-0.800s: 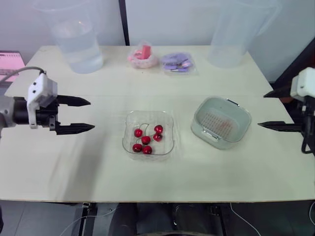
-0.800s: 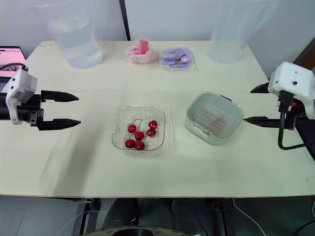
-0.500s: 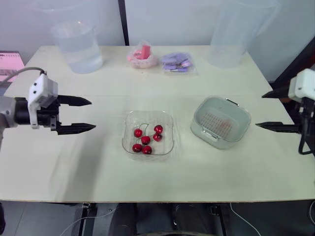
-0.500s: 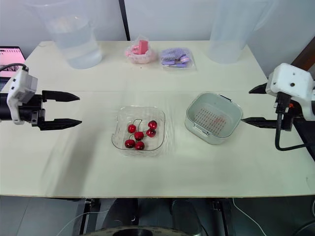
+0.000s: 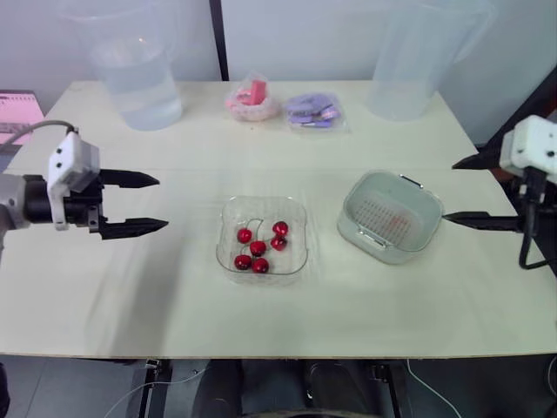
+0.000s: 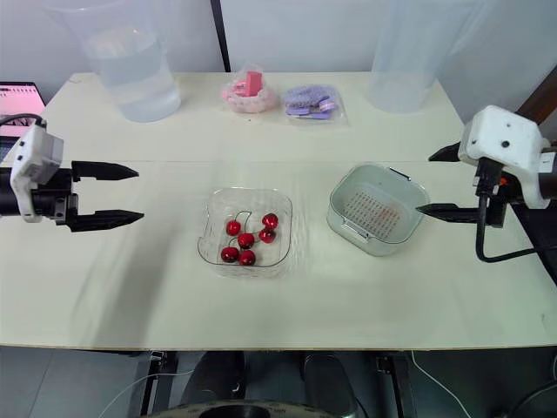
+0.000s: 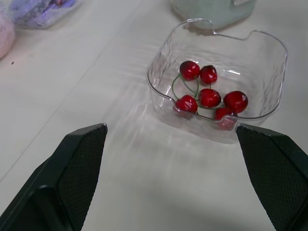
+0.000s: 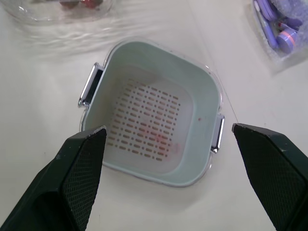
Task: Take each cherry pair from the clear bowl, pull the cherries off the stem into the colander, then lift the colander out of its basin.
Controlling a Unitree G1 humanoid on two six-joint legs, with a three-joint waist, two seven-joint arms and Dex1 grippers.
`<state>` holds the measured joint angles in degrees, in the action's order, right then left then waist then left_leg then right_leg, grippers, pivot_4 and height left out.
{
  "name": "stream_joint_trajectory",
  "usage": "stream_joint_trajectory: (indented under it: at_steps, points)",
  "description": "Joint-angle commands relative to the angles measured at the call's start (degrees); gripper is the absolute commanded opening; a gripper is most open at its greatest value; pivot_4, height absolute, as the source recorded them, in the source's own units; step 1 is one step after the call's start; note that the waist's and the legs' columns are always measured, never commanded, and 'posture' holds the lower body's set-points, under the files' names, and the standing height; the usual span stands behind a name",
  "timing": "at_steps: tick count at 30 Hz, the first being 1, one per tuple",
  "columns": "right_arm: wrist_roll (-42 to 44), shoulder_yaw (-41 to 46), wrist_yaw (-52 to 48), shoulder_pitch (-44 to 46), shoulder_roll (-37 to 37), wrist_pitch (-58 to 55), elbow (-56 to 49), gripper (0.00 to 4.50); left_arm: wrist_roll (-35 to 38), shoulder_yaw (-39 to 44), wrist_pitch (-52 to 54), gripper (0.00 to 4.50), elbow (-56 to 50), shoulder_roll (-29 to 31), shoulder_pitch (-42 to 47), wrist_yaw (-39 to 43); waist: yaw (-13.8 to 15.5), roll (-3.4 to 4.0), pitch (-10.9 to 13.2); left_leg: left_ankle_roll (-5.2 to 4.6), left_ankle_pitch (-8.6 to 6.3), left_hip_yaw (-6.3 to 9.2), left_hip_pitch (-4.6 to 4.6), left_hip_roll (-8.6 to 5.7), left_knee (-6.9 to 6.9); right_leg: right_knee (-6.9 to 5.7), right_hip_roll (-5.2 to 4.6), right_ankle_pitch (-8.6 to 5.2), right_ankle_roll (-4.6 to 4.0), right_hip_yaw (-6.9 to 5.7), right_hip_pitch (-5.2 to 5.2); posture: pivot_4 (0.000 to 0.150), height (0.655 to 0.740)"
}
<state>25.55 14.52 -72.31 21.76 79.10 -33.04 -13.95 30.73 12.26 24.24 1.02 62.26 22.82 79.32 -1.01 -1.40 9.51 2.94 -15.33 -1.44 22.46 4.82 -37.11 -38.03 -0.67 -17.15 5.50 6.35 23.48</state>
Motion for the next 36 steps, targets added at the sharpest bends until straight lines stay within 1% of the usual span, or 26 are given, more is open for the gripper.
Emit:
stream_joint_trajectory:
  at_steps: [1,4,7,10,13,16,21,24,30,31,32,33,34,36]
  points:
    - [2.3,-2.7,1.4,5.8,-1.2,-2.7,-2.5,4.5,0.8,1.7,-0.4,4.49,-1.9,-0.2,0.7,-0.7,-0.1,0.01,0.0,0.0,0.0,0.0,0.0,0.0,0.0,0.0,0.0,0.0,0.0,0.0,0.01,0.15,0.7367]
    - [3.7,-8.2,1.9,12.0,-3.8,-6.0,-5.4,4.5,0.3,1.0,-1.0,4.49,-2.6,-0.6,0.5,-0.9,-0.2,0.01,0.0,0.0,0.0,0.0,-0.02,0.01,0.01,-0.03,0.01,0.0,0.0,0.01,0.01,0.15,0.7367]
    - [3.6,-15.7,2.9,19.5,-9.1,-10.1,-8.2,4.5,-0.8,0.2,-2.2,4.49,-3.2,-0.7,-0.6,-0.3,-0.4,0.02,0.0,0.0,0.0,0.0,-0.02,0.02,0.02,-0.03,0.02,0.0,0.0,0.01,0.04,0.15,0.7367]
    - [1.5,-24.8,4.6,26.9,-16.3,-15.6,-9.2,4.5,-1.6,0.1,-3.2,4.49,-3.4,-0.6,-1.7,-0.2,-0.3,0.02,0.0,0.0,0.0,0.0,0.01,0.02,0.02,-0.04,0.02,0.0,-0.01,0.01,0.07,0.15,0.7367]
    - [0.2,-32.7,5.2,34.7,-24.0,-20.9,-8.0,4.5,-1.7,0.3,-3.4,4.49,-3.6,-0.7,-2.2,-0.5,-0.2,0.03,0.0,0.0,0.0,-0.02,0.05,0.03,0.01,-0.09,0.02,0.0,-0.01,0.01,0.16,0.15,0.7367]
    - [-3.1,-40.7,4.3,40.5,-30.3,-22.2,-5.4,4.5,-1.8,0.3,-3.6,4.49,-4.2,-1.0,-3.0,-1.0,-0.2,0.03,0.0,0.0,0.0,-0.02,0.1,0.02,0.02,-0.1,0.02,0.0,-0.02,0.01,0.21,0.15,0.7367]
    - [-9.5,-51.8,3.2,46.7,-37.6,-22.8,0.9,4.5,-1.5,1.1,-3.4,4.49,-5.8,-1.8,-4.8,-2.4,0.1,0.01,0.0,0.0,0.0,-0.03,0.15,0.02,-0.02,-0.09,-0.01,0.0,-0.02,-0.01,0.21,0.15,0.7367]
    - [-11.7,-55.0,2.4,48.3,-40.3,-22.7,3.4,4.5,-1.2,1.8,-3.3,4.49,-7.0,-2.3,-6.3,-3.4,0.0,0.0,0.0,0.0,0.0,-0.03,0.15,0.02,-0.02,-0.11,0.0,0.0,-0.02,-0.01,0.21,0.15,0.7367]
    - [-16.2,-60.2,1.1,47.7,-43.2,-20.4,5.3,4.5,-0.6,3.1,-3.1,4.49,-9.7,-3.3,-8.8,-5.9,-0.1,0.0,0.0,0.0,0.0,-0.02,0.15,0.03,0.0,-0.12,0.01,0.07,0.1,-0.03,0.23,0.15,0.7367]
    - [-16.7,-60.8,0.9,47.6,-43.4,-20.0,5.4,3.89,-0.4,3.4,-3.0,4.5,-10.2,-3.4,-9.3,-6.2,-0.1,-0.01,0.0,0.0,0.0,-0.02,0.15,0.03,-0.01,-0.12,0.01,0.07,0.1,-0.03,0.23,0.15,0.7367]
    - [-17.4,-61.2,0.7,47.4,-43.6,-19.4,5.5,3.62,-0.4,3.6,-2.9,4.5,-10.7,-3.5,-9.7,-6.4,-0.1,-0.01,0.0,0.0,0.0,-0.02,0.15,0.03,-0.01,-0.12,0.01,0.07,0.09,-0.03,0.22,0.15,0.7367]
    - [-18.4,-61.9,0.8,47.4,-43.9,-18.8,5.9,3.04,-0.6,3.7,-3.1,4.5,-10.9,-3.6,-10.1,-6.8,-0.1,-0.01,0.0,0.0,0.0,-0.02,0.15,0.03,-0.01,-0.12,0.02,0.07,0.09,-0.03,0.23,0.15,0.7367]
    - [-19.9,-62.7,1.2,47.4,-44.4,-17.9,6.7,2.61,-0.7,3.8,-3.2,4.5,-11.1,-3.7,-10.3,-7.2,-0.1,-0.01,0.0,0.0,0.0,-0.02,0.15,0.03,-0.01,-0.12,0.01,0.07,0.09,-0.03,0.23,0.15,0.7367]
    - [-22.0,-63.9,1.8,47.4,-45.6,-16.9,8.3,2.61,-0.6,3.9,-3.0,4.5,-11.6,-3.8,-10.7,-7.7,-0.2,-0.01,0.0,0.0,0.0,-0.02,0.15,0.03,0.0,-0.12,0.02,0.07,0.09,-0.03,0.23,0.15,0.7367]
